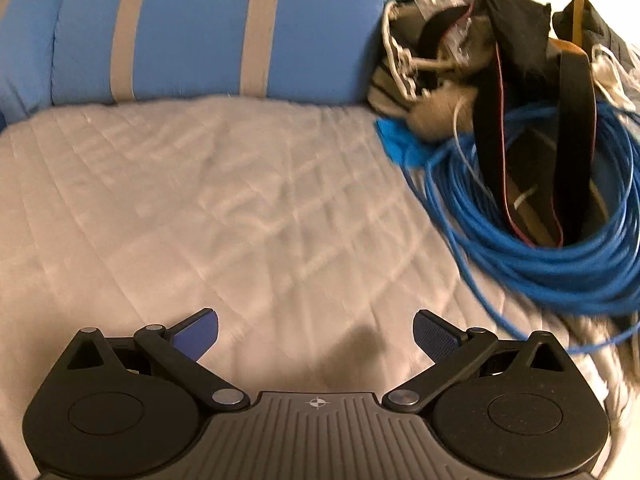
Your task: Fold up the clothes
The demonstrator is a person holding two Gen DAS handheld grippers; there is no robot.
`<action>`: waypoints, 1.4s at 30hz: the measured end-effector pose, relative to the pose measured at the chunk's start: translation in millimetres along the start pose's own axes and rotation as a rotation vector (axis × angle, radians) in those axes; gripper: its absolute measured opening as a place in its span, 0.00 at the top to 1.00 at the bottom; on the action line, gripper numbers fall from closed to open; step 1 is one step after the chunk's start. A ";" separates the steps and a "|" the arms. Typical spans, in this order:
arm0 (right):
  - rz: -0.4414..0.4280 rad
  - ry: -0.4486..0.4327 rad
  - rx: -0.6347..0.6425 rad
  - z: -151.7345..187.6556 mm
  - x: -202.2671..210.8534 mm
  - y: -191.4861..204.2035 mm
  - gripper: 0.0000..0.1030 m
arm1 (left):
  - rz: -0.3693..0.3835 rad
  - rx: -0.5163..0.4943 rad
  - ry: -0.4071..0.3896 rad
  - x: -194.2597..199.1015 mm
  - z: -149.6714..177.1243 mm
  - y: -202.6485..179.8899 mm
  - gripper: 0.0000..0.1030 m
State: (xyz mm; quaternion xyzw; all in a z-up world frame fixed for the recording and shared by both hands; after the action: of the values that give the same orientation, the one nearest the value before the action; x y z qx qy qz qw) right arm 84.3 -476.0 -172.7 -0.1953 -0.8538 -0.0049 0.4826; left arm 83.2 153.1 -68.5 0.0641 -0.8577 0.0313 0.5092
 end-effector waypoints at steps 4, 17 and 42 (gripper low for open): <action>-0.012 -0.075 -0.080 26.7 -6.3 -8.4 0.00 | 0.003 0.033 0.042 -19.2 15.5 9.9 0.28; -0.025 -0.099 -0.158 28.1 -6.2 -11.8 0.00 | -0.034 -0.036 0.010 -32.8 14.3 6.2 0.00; -0.111 -0.069 -0.168 -49.0 -59.5 -32.1 0.00 | -0.038 -0.041 -0.137 -67.9 -29.5 8.0 0.00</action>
State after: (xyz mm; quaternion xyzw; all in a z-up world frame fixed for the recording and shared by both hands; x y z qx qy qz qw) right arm 141.0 -534.9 -189.9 -0.1875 -0.8759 -0.0965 0.4340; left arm 139.8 169.9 -113.9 0.0721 -0.8896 -0.0004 0.4510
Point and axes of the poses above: each gripper's, at about its wrist camera, not at the fingertips, and x roughly against the way its jaws point, y to its left, z to its underside, the point moved 2 cm from there along -x, roughly the way its jaws point, and after that the axes turned 15 degrees about y, right-handed, at the moved point
